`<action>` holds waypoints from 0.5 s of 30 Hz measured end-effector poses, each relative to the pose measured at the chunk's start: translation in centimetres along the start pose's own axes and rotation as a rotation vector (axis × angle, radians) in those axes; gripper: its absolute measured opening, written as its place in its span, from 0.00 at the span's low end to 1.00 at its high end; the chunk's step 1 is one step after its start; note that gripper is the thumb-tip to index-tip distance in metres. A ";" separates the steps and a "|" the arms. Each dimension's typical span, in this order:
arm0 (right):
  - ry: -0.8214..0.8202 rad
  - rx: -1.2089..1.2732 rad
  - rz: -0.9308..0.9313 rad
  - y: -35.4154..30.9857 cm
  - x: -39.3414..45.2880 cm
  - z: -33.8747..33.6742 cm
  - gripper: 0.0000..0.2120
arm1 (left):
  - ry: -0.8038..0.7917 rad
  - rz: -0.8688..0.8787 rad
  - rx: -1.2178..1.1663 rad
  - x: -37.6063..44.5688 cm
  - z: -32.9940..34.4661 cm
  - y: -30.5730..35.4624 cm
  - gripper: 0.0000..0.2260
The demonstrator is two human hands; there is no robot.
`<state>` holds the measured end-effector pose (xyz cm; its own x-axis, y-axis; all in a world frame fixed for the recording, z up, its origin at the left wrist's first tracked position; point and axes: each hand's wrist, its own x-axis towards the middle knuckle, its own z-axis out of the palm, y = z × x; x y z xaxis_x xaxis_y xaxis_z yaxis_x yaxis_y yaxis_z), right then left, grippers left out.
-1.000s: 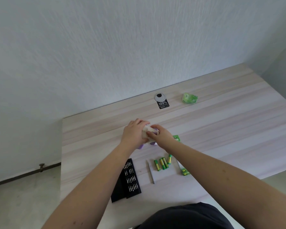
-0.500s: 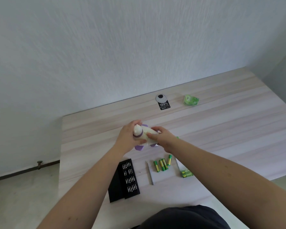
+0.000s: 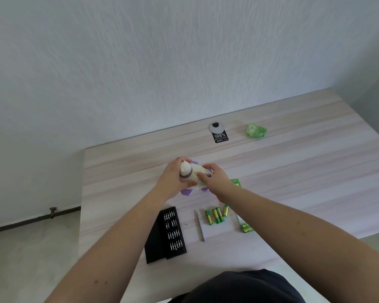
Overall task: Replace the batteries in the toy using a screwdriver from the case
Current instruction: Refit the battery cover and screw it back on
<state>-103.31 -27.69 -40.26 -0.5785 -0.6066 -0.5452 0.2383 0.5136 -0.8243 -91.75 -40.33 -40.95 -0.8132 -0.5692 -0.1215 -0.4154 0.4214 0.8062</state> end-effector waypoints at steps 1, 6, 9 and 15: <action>0.007 0.000 0.001 0.0 0.0 0.1 0.16 | 0.002 0.003 0.000 0.0 0.0 0.0 0.32; -0.048 0.116 0.052 0.0 0.0 -0.8 0.21 | -0.014 -0.015 -0.004 0.2 0.0 0.0 0.32; -0.097 0.160 0.091 -0.4 0.1 -1.3 0.23 | -0.022 -0.007 -0.003 0.2 -0.1 0.0 0.31; -0.104 -0.009 0.081 -1.1 0.5 -0.8 0.23 | -0.025 0.008 0.020 0.3 -0.2 -0.2 0.30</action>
<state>-104.50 -28.10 -39.53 -0.4737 -0.6226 -0.6229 0.2730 0.5686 -0.7760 -91.87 -40.72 -41.06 -0.8266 -0.5476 -0.1297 -0.4163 0.4400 0.7957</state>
